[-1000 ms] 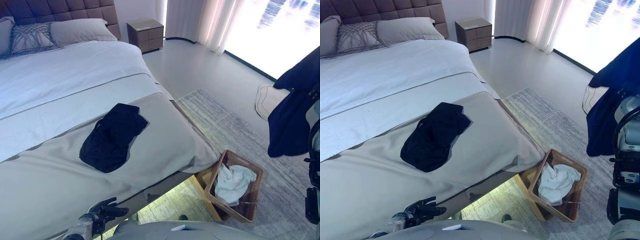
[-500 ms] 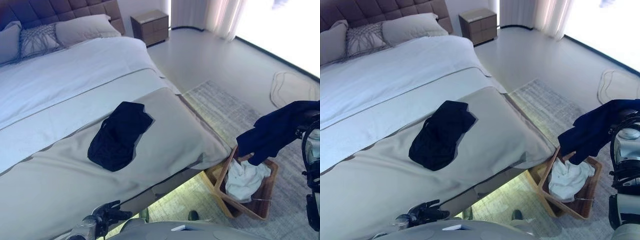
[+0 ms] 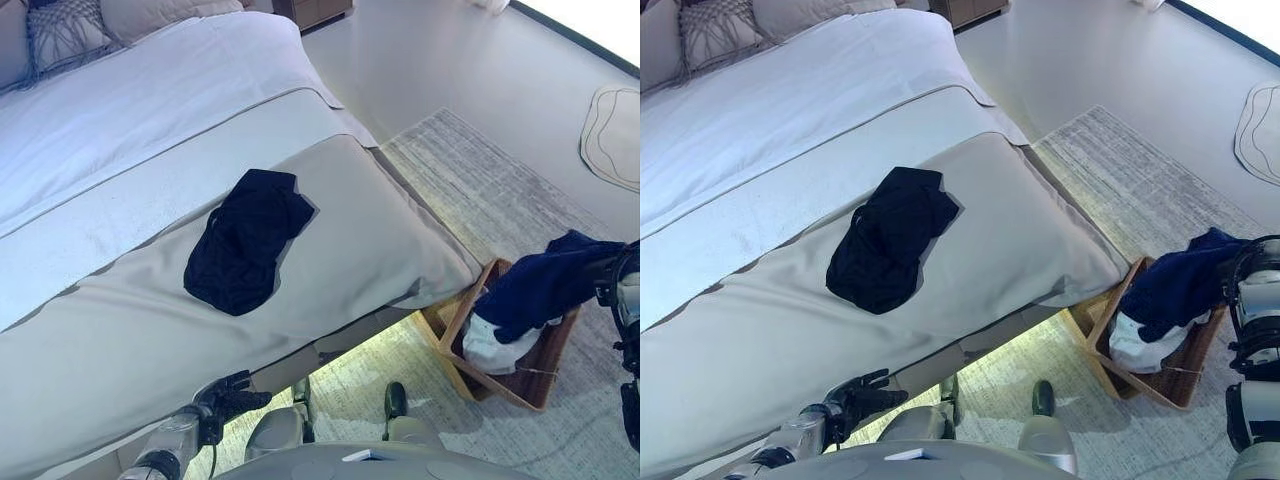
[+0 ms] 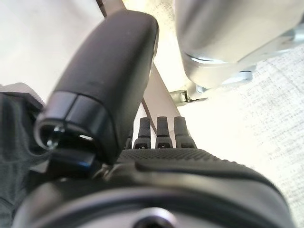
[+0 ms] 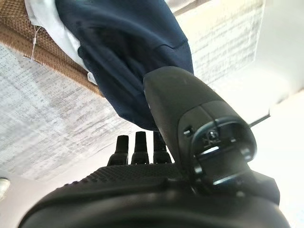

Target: Pick up the clothes from the bed and place them into the basket

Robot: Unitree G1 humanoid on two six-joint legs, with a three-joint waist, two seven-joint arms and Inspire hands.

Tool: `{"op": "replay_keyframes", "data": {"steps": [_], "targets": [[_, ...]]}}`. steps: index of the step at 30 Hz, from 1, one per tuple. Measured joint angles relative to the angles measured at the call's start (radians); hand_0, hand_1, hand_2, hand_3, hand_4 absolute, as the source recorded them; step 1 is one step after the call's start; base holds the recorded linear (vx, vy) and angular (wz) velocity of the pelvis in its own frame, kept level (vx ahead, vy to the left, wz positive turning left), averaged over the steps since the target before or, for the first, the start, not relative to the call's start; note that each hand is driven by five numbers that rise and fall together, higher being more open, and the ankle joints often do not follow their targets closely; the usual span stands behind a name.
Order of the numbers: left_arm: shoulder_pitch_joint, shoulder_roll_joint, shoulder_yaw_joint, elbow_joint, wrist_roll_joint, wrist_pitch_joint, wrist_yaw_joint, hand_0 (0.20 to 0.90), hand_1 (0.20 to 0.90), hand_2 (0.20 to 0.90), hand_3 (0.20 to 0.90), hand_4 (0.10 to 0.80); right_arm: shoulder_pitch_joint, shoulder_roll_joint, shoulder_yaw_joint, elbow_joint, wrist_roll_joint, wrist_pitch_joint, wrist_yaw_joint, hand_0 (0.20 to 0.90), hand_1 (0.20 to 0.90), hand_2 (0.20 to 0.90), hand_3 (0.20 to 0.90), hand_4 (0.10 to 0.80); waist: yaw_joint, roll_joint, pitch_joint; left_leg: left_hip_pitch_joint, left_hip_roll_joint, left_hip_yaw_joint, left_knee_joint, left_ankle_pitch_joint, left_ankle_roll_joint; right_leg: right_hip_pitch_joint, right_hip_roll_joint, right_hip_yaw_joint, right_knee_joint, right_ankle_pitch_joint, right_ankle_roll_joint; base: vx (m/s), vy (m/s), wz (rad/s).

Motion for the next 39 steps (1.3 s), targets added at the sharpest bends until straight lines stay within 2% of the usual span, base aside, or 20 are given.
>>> {"op": "replay_keyframes", "data": {"steps": [7, 13, 17, 20, 24, 26, 28, 29, 32, 35, 37, 39], "targets": [[0.005, 0.008, 0.024, -0.009, 0.001, -0.001, -0.018, 0.9, 0.9, 0.9, 0.9, 0.8, 0.048, -0.01, -0.02, -0.102, -0.054, -0.031, 0.029, 0.9, 0.9, 0.9, 0.9, 0.8, -0.013, -0.017, 0.011, 0.033, 0.001, 0.0, -0.001, -0.006, -0.007, 0.034, 0.0, -0.001, 0.0, -0.004, 0.005, 0.063, 0.016, 0.01], [0.021, 0.009, 0.03, -0.006, 0.018, 0.001, -0.019, 0.9, 0.9, 0.9, 0.9, 0.8, 0.116, -0.01, -0.058, -0.231, -0.084, -0.037, -0.002, 0.9, 0.9, 0.9, 0.9, 0.8, -0.023, -0.021, 0.013, 0.048, -0.001, 0.0, -0.001, -0.009, -0.005, 0.049, -0.001, 0.001, 0.0, -0.002, 0.002, 0.058, 0.038, -0.01], [0.039, 0.009, 0.042, 0.005, 0.031, 0.001, -0.019, 0.9, 0.9, 0.9, 0.9, 0.8, 0.121, -0.011, -0.068, -0.245, -0.123, -0.036, -0.036, 0.9, 0.9, 0.9, 0.9, 0.8, -0.025, -0.025, 0.014, 0.07, -0.001, 0.002, -0.001, -0.015, 0.0, 0.069, -0.001, 0.003, 0.0, -0.003, 0.003, 0.029, 0.06, -0.01], [0.04, 0.009, 0.05, 0.004, 0.031, 0.001, -0.02, 0.9, 0.9, 0.9, 0.9, 0.8, 0.133, -0.017, -0.083, -0.251, -0.207, -0.01, 0.059, 0.9, 0.9, 0.9, 0.9, 0.8, -0.024, -0.025, 0.01, 0.069, -0.001, 0.001, -0.001, -0.015, 0.0, 0.07, -0.001, 0.002, 0.0, -0.002, 0.003, 0.009, 0.049, 0.01], [0.04, 0.008, 0.058, 0.004, 0.031, 0.003, -0.02, 0.9, 0.9, 0.9, 0.9, 0.8, 0.15, -0.015, -0.084, -0.251, -0.211, 0.0, 0.056, 0.9, 0.9, 0.9, 0.9, 0.8, -0.023, -0.031, 0.007, 0.071, -0.003, 0.0, -0.001, -0.014, 0.001, 0.073, -0.002, 0.002, 0.003, -0.002, 0.003, 0.003, 0.049, 0.01], [0.042, 0.01, 0.06, 0.003, 0.035, 0.003, -0.02, 0.9, 0.9, 0.9, 0.9, 0.8, 0.19, -0.015, -0.08, -0.251, -0.303, 0.002, 0.182, 0.9, 0.9, 0.9, 0.9, 0.8, -0.02, -0.042, -0.005, 0.074, -0.002, -0.005, -0.001, -0.013, 0.002, 0.079, -0.001, -0.005, 0.005, -0.002, 0.003, 0.0, 0.026, 0.08], [0.041, 0.011, 0.06, 0.003, 0.035, 0.009, -0.021, 0.9, 0.9, 0.9, 0.9, 0.8, 0.215, -0.015, -0.048, -0.226, -0.304, -0.005, 0.282, 0.9, 0.9, 0.9, 0.9, 0.8, -0.019, -0.057, -0.02, 0.074, -0.002, -0.015, -0.001, -0.013, 0.002, 0.085, 0.0, -0.017, 0.004, -0.003, 0.003, 0.036, 0.008, 0.13], [0.038, 0.011, 0.06, 0.004, 0.036, 0.011, -0.022, 0.9, 0.9, 0.9, 0.9, 0.8, 0.218, -0.015, -0.034, -0.193, -0.303, -0.025, 0.291, 0.9, 0.9, 0.9, 0.9, 0.8, -0.017, -0.061, -0.024, 0.074, -0.002, -0.018, -0.001, -0.013, 0.002, 0.086, 0.0, -0.019, 0.004, -0.003, 0.003, 0.034, 0.001, 0.13], [0.036, 0.014, 0.06, 0.007, 0.036, 0.013, -0.032, 0.9, 0.9, 0.9, 0.9, 0.8, 0.223, -0.005, -0.01, -0.093, -0.294, -0.067, 0.268, 0.9, 0.9, 0.9, 0.9, 0.8, -0.012, -0.072, -0.035, 0.072, -0.003, -0.021, -0.001, -0.013, 0.002, 0.088, -0.001, -0.023, 0.002, -0.003, 0.003, 0.021, 0.016, 0.06], [0.038, 0.019, 0.06, 0.037, 0.038, 0.015, -0.032, 0.9, 0.9, 0.9, 0.9, 0.8, 0.229, 0.03, -0.01, -0.078, -0.313, -0.101, 0.138, 0.9, 0.9, 0.9, 0.9, 0.8, -0.017, -0.077, -0.047, 0.071, -0.002, -0.02, -0.005, -0.013, 0.003, 0.086, 0.0, -0.022, 0.0, -0.003, 0.003, -0.014, 0.006, -0.01], [0.044, 0.021, 0.058, 0.039, 0.038, 0.018, -0.032, 0.9, 0.9, 0.9, 0.9, 0.8, 0.246, 0.032, -0.008, -0.087, -0.361, -0.115, 0.163, 0.9, 0.9, 0.9, 0.9, 0.8, -0.016, -0.077, -0.058, 0.069, -0.001, -0.021, -0.005, -0.013, 0.004, 0.084, 0.0, -0.023, 0.0, -0.003, 0.003, -0.016, 0.005, 0.0], [0.046, 0.027, 0.058, 0.031, 0.037, 0.027, -0.034, 0.9, 0.9, 0.9, 0.9, 0.8, 0.276, 0.034, -0.005, -0.115, -0.284, -0.104, 0.133, 0.9, 0.9, 0.9, 0.9, 0.8, -0.013, -0.078, -0.064, 0.069, 0.0, -0.023, -0.005, -0.015, 0.006, 0.085, 0.0, -0.024, 0.0, -0.006, 0.007, 0.027, 0.009, 0.0]]}}
